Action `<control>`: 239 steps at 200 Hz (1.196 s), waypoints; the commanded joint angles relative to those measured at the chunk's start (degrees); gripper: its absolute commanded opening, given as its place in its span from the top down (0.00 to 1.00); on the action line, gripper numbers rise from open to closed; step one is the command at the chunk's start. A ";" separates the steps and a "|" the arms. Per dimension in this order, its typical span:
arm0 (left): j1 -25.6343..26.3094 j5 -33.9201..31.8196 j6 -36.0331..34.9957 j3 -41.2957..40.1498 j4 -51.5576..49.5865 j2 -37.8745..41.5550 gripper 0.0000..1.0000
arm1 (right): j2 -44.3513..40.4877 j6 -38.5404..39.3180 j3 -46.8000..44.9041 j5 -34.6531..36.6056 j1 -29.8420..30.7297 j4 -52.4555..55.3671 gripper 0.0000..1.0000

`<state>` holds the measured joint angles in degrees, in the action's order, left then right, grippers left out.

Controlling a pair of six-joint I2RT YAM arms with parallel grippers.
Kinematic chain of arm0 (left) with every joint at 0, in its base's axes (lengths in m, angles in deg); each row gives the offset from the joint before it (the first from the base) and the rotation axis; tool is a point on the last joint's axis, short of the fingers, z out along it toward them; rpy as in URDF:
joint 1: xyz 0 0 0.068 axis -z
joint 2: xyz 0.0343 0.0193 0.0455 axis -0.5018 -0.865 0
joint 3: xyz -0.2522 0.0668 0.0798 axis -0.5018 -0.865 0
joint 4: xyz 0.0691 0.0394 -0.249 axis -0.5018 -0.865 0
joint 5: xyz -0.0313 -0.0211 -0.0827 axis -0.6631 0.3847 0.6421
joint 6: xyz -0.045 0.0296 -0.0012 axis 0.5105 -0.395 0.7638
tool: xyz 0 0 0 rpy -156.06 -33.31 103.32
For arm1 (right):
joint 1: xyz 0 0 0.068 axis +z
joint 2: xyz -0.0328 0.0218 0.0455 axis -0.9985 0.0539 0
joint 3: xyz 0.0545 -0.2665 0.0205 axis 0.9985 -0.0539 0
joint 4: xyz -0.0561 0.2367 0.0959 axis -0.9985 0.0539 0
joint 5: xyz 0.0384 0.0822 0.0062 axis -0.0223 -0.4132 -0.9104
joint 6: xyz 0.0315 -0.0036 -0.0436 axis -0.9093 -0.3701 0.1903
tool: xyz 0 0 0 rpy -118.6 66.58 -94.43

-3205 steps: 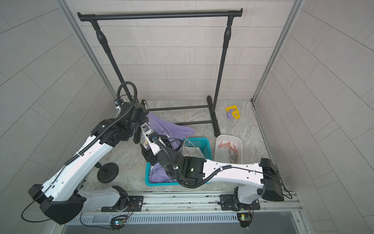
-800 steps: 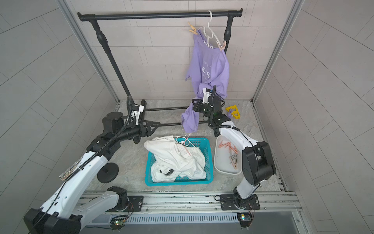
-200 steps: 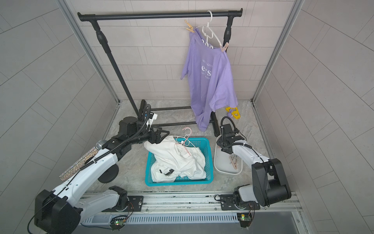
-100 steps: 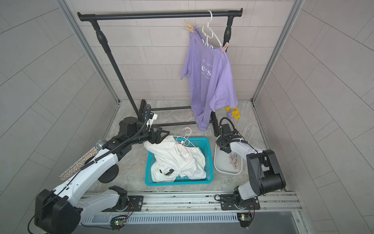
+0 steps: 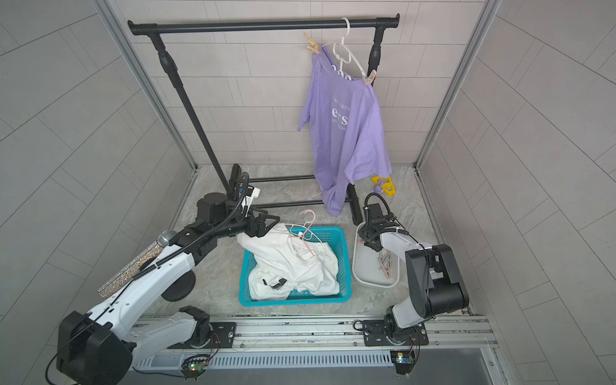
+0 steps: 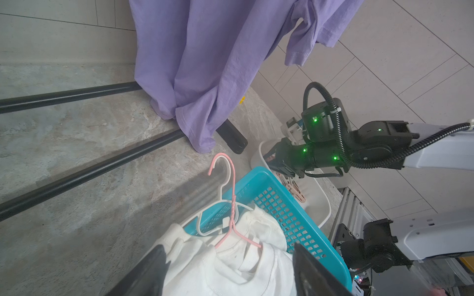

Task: Use clothespins to secure the t-shirt on both sides of the hanger
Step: Adjust the clothespin in the storage box.

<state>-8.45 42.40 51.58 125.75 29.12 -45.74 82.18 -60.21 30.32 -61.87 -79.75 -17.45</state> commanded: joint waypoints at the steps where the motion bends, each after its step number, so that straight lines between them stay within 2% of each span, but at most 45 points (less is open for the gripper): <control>1: 0.23 0.90 0.01 -0.43 1.66 -0.09 0.19 | 1.49 -0.82 -0.89 1.88 -0.35 0.33 0.66; 55: 0.33 0.78 -0.09 -0.43 1.71 0.06 0.19 | 2.94 -0.13 -0.83 1.53 -0.51 0.24 0.69; 85: 0.35 0.79 -0.13 -0.45 1.59 0.22 0.19 | 2.58 1.96 -1.08 0.63 -0.49 0.68 0.80; 128: 0.39 0.68 -0.18 -0.54 1.48 0.06 0.19 | 1.08 5.50 -2.04 0.49 -0.50 2.70 0.89; 189: 0.65 0.75 -0.14 -0.36 1.33 -0.17 0.19 | -3.51 16.58 -0.57 3.79 -0.37 11.31 0.90; 239: 1.09 0.52 -0.44 -0.27 0.95 -0.33 0.19 | -4.63 24.58 -0.73 1.82 -0.05 13.94 0.85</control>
<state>-7.79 42.37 51.60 125.68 29.21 -45.74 78.50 -40.88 29.31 -60.30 -79.95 -7.07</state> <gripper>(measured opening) 0.812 0.138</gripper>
